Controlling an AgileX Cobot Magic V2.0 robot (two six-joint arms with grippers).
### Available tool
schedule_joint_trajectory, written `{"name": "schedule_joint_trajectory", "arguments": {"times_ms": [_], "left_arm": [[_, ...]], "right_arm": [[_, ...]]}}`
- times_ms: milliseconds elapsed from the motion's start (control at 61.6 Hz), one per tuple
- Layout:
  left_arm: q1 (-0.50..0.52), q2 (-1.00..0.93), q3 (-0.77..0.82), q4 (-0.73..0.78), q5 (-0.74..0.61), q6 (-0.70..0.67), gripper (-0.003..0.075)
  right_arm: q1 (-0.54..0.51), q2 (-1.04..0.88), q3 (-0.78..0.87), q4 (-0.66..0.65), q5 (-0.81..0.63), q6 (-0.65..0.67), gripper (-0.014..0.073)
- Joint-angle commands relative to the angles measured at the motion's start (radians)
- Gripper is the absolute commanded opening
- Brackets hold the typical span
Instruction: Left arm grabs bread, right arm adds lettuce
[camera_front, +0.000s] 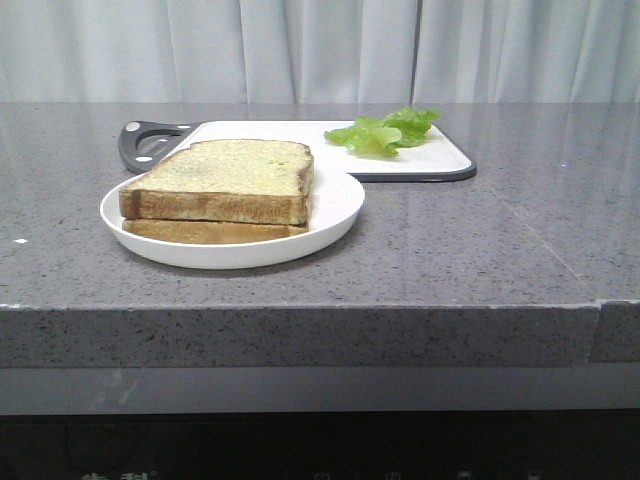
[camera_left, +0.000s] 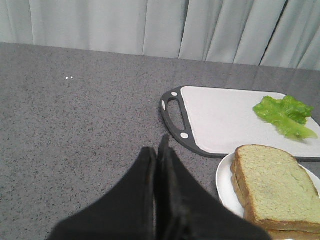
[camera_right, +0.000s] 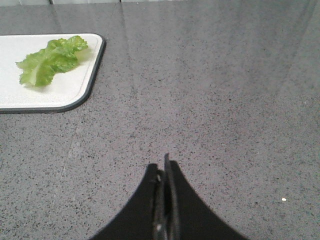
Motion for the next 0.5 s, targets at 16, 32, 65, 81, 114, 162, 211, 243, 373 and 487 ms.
{"name": "schedule_joint_trajectory", "arguments": {"times_ms": [16, 32, 65, 81, 114, 162, 211, 243, 373, 487], "left_arm": [[-0.008, 0.039, -0.025, -0.016, -0.064, -0.008, -0.0015], [-0.008, 0.042, -0.025, -0.016, -0.062, -0.008, -0.0012], [-0.008, 0.051, -0.025, -0.016, -0.062, -0.008, 0.0011], [-0.008, 0.055, -0.025, -0.016, -0.06, -0.008, 0.0024], [-0.008, 0.065, -0.025, -0.016, -0.061, 0.002, 0.0069], [-0.008, 0.078, -0.025, -0.016, -0.061, 0.01, 0.0155], [-0.008, 0.095, -0.025, -0.016, -0.061, 0.025, 0.0274], [-0.008, 0.105, -0.025, -0.016, -0.06, 0.024, 0.0332], [-0.011, 0.166, -0.034, -0.079, -0.043, 0.024, 0.0463], [-0.011, 0.241, -0.07, -0.126, 0.029, 0.039, 0.0456]], "right_arm": [[-0.006, 0.034, -0.036, -0.007, -0.062, -0.008, -0.0109], [-0.006, 0.036, -0.036, -0.007, -0.061, -0.008, -0.0102], [-0.006, 0.043, -0.036, -0.007, -0.06, -0.008, -0.0076], [-0.006, 0.045, -0.036, -0.007, -0.06, -0.008, -0.0061], [-0.006, 0.052, -0.036, -0.007, -0.06, -0.008, -0.0013], [-0.006, 0.055, -0.036, -0.007, -0.06, -0.008, 0.0089], [-0.006, 0.059, -0.036, -0.007, -0.06, -0.008, 0.0198], [-0.006, 0.06, -0.036, -0.007, -0.06, -0.008, 0.0281], [-0.006, 0.065, -0.036, -0.007, -0.055, -0.008, 0.049], [-0.006, 0.065, -0.036, -0.007, -0.039, -0.008, 0.0512]]}}
